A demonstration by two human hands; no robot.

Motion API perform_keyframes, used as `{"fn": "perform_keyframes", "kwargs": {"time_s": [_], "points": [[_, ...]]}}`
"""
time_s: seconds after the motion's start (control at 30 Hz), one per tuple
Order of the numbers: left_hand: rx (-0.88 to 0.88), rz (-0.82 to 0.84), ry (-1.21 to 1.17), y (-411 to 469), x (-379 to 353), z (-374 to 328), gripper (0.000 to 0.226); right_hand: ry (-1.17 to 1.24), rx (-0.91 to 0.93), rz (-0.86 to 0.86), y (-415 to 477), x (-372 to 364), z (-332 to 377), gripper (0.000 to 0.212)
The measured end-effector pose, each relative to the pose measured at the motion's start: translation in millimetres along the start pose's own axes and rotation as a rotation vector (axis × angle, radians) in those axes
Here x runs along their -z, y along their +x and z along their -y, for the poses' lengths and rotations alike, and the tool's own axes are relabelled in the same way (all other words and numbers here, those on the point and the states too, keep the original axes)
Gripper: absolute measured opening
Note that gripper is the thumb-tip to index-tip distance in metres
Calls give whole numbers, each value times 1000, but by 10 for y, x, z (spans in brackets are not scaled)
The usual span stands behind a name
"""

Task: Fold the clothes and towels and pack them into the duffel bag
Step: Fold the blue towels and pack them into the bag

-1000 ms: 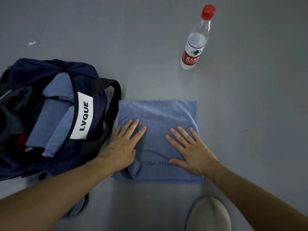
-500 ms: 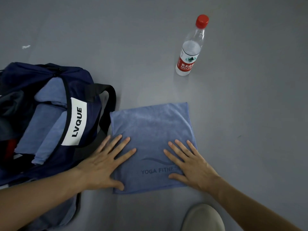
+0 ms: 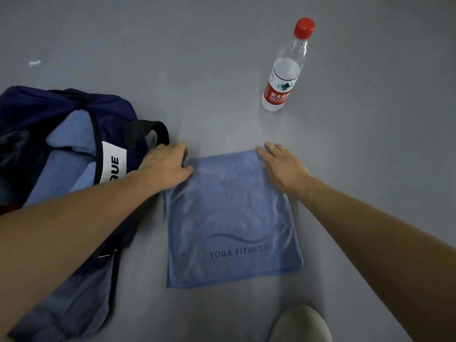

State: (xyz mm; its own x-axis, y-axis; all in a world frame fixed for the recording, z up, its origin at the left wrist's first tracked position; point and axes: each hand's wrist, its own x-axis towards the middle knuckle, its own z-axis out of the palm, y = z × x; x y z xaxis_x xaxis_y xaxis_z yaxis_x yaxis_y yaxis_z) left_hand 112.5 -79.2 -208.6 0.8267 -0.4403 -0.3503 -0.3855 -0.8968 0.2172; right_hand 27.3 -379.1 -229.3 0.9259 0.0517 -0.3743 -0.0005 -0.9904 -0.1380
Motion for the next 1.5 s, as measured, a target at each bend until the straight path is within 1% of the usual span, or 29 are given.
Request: {"fn": "perform_keyframes", "kwargs": {"time_s": [0.07,0.13,0.23,0.37,0.47,0.57,0.6,0.67,0.73,0.8,0.87,0.97,1.07,1.13,1.23,1.3,1.37,1.43,1.5], "points": [[35,85,-13,-22,18,101,23,15,-56,-62,28,43,9,51],[34,94,-11,-37,5,186,14,64,-99,-137,56,86,62,41],[29,-23,-109,-5,3,177,5,105,-141,-139,135,135,93,30],[5,-92,-136,21,33,161,11,127,-151,-158,172,202,-27,21],[6,-158,-87,9,74,185,21,215,-210,-245,40,252,-234,13],[-92,-345,1,-66,132,164,24,328,-217,-374,-213,341,-309,5],[-147,-406,-10,-127,153,142,22,342,-211,-398,-337,373,-297,5],[-247,-468,-61,-335,187,116,20,340,-147,-454,-647,409,-218,7],[-308,-502,-75,-638,158,110,23,311,-48,-513,-996,352,-129,11],[-342,-509,-45,-981,43,126,28,276,55,-533,-1339,169,-78,11],[-393,-493,40,-1285,-143,175,26,241,141,-504,-1624,-60,-39,16],[-455,-388,163,-1602,-430,256,16,152,217,-358,-1906,-376,55,19],[-439,-241,231,-1746,-534,190,24,47,235,-176,-2025,-565,168,17],[-442,-198,197,-1743,-515,33,32,26,188,-110,-2014,-560,235,24],[-520,-223,72,-1576,-636,-220,30,105,101,-154,-1849,-535,387,41],[-488,-169,58,-1369,-806,-336,40,105,98,-167,-1652,-628,492,57],[-380,-84,56,-1172,-929,-373,51,66,92,-123,-1446,-743,534,67],[-273,-16,65,-1059,-979,-374,62,7,69,-87,-1301,-810,460,70],[-245,8,102,-1030,-1009,-347,69,-48,69,-80,-1249,-836,351,70]]}}
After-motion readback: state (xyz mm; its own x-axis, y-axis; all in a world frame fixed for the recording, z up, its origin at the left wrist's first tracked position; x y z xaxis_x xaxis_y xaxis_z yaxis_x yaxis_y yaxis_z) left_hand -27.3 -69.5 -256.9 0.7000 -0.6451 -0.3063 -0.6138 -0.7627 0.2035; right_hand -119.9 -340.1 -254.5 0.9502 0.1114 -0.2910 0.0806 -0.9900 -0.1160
